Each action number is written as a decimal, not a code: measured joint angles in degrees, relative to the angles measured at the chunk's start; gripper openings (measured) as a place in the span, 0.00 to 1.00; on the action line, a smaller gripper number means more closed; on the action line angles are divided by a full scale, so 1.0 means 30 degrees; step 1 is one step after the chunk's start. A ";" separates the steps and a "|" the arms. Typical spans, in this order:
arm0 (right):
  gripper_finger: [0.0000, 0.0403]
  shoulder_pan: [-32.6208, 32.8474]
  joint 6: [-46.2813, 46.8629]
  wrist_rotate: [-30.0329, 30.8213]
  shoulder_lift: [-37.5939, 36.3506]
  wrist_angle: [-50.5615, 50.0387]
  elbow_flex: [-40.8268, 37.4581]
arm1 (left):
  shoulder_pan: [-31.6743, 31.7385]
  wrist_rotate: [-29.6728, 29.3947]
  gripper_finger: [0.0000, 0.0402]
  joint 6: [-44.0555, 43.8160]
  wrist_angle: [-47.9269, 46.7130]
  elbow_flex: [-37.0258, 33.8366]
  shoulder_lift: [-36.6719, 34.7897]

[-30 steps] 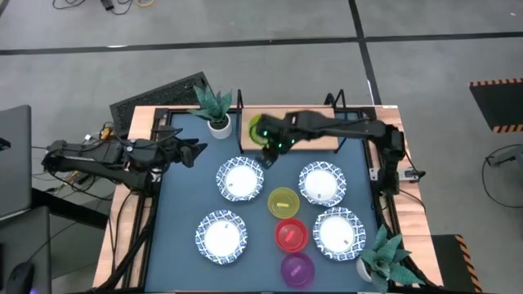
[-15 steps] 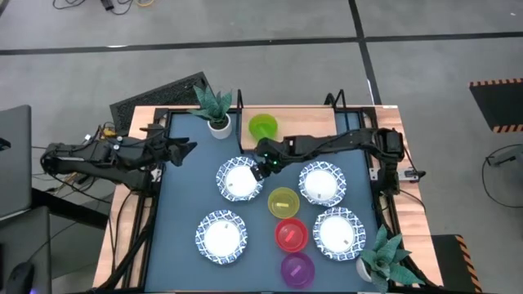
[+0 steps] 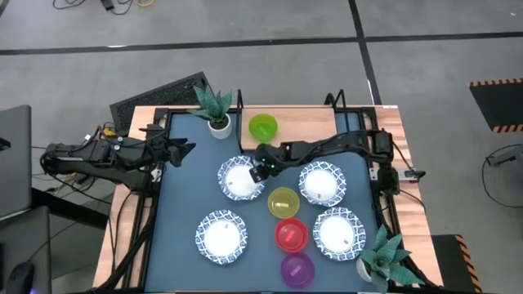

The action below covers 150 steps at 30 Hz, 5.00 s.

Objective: Place and stack bowls onto a shelf
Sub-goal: Put the white patterned bowl on the shelf, then stack the top white patterned bowl on top of the white patterned bowl on the shelf

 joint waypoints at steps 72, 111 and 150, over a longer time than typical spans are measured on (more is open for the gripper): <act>0.09 -1.5812 -2.8430 -0.0317 0.1745 -2.1366 1.3318 | 0.0000 -0.2578 0.68 -0.4565 -0.1974 -0.0474 0.0015; 0.41 -0.1983 -1.1958 0.3599 -0.5047 -2.3908 1.4268 | 0.0000 -0.2054 0.68 -0.1781 -0.1974 -0.0484 0.0015; 0.66 0.8712 0.1283 0.4435 -0.5395 -1.4803 -0.2211 | 0.0000 -0.1496 0.68 -0.0174 -0.2969 -0.0488 0.0022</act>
